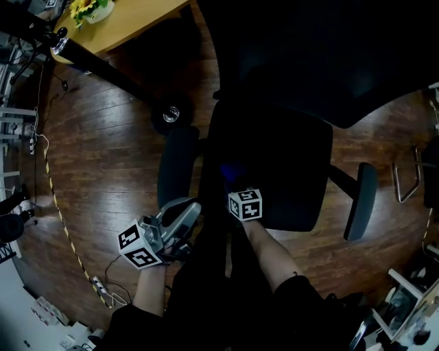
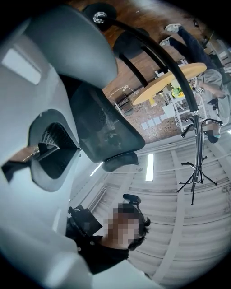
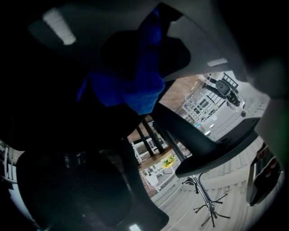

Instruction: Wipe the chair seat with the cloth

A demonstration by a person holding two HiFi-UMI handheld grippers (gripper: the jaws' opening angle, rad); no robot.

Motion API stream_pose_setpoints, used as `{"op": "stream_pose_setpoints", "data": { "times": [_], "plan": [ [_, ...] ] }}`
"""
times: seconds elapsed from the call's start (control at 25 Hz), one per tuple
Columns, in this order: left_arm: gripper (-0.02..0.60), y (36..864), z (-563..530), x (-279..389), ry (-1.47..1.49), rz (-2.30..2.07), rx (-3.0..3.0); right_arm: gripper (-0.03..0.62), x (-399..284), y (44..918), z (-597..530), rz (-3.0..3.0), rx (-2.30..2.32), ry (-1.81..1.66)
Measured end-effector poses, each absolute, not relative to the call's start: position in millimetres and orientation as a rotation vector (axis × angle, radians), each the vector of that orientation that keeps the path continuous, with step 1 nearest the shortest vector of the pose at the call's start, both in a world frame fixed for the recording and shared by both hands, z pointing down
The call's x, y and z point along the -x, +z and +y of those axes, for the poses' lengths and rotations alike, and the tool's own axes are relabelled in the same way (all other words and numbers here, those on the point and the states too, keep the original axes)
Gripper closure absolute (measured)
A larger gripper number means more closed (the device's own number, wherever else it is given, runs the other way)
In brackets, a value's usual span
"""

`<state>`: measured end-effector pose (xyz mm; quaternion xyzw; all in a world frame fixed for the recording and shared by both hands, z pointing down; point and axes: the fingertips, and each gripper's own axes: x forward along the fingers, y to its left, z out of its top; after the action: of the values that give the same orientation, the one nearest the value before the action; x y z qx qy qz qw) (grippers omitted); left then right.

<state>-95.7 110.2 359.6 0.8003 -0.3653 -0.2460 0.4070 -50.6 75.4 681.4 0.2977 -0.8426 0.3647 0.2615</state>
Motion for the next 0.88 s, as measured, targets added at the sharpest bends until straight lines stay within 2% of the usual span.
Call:
{"op": "stream_pose_setpoints", "data": {
  "times": [0.32,0.56,0.68,0.88],
  "plan": [
    [0.589,349.8,86.2,47.6,-0.588,-0.776,-2.073,0.533,-114.2,690.9,61.3,-2.128,-1.079,1.024],
    [0.589,337.4,70.6,22.5,-0.569,-0.701,-2.116,0.533,-233.0,672.4,45.7,-2.011,-1.217,0.929],
    [0.589,334.0,70.2,16.4,-0.559,-0.685,-2.123,0.533,-267.3,664.5,35.8,-1.98,-1.313,0.966],
    [0.589,330.2,72.8,13.7,-0.566,-0.689,-2.124,0.532,-275.0,659.3,34.0,-1.96,-1.361,1.009]
  ]
}}
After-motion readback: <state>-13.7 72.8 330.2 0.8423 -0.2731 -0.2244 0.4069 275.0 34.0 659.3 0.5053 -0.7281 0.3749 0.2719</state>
